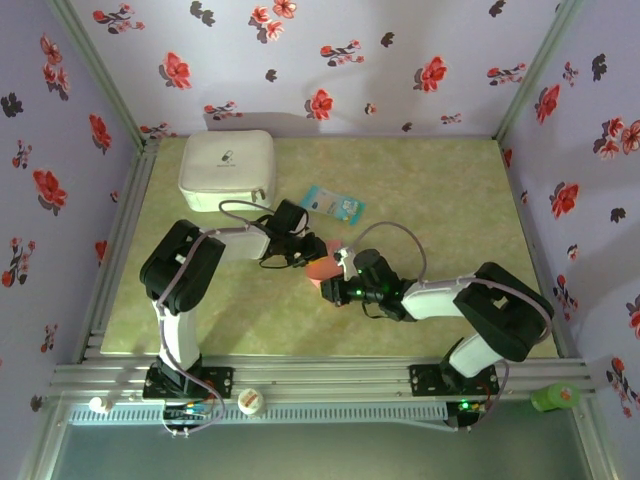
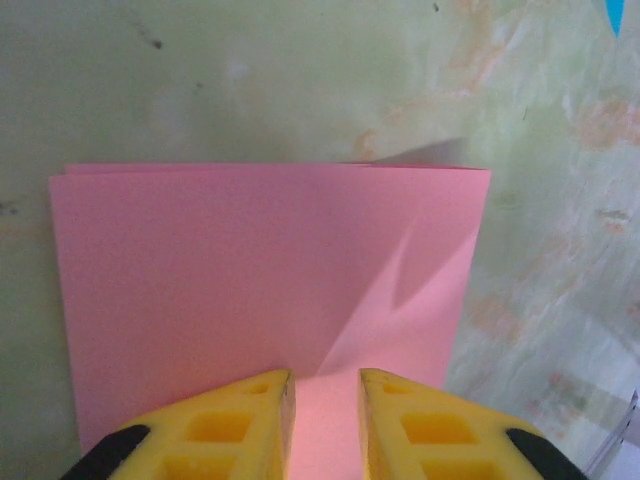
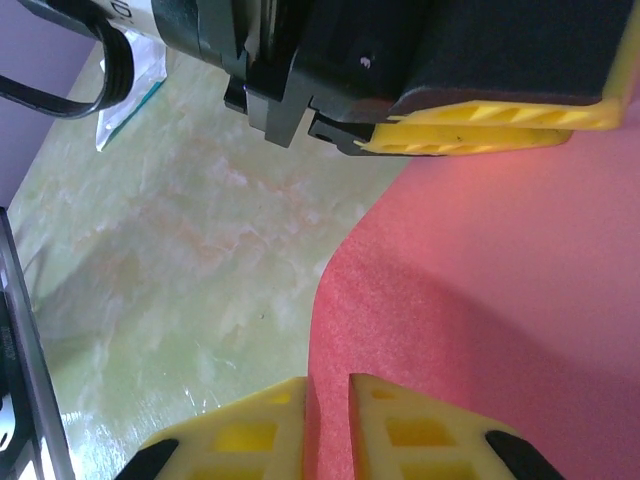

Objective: Fold a paper plane with a square sheet of paper (pick it up from the middle)
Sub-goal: Third fold the triangle at the center of the table.

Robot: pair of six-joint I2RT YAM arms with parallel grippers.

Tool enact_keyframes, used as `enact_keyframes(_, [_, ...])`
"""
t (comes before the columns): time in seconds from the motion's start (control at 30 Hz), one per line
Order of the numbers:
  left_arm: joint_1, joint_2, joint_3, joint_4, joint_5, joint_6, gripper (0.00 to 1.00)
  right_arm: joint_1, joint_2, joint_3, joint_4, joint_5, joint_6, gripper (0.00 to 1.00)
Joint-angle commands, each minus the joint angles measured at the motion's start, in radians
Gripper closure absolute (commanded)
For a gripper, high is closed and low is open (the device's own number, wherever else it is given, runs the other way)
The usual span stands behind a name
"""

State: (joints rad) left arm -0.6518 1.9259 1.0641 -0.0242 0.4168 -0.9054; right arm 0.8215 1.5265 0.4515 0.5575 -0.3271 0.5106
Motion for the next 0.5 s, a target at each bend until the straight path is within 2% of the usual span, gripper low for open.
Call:
enact_keyframes(0.0, [-0.011, 0.03, -0.01, -0.017, 0.001, 0.013, 0.76, -0.005, -0.024, -0.015, 0.028, -0.013, 0.019, 0.83])
enact_keyframes(0.47, [-0.009, 0.043, -0.003, -0.02, 0.002, 0.01, 0.77, -0.023, -0.05, -0.031, 0.018, -0.032, 0.026, 0.83])
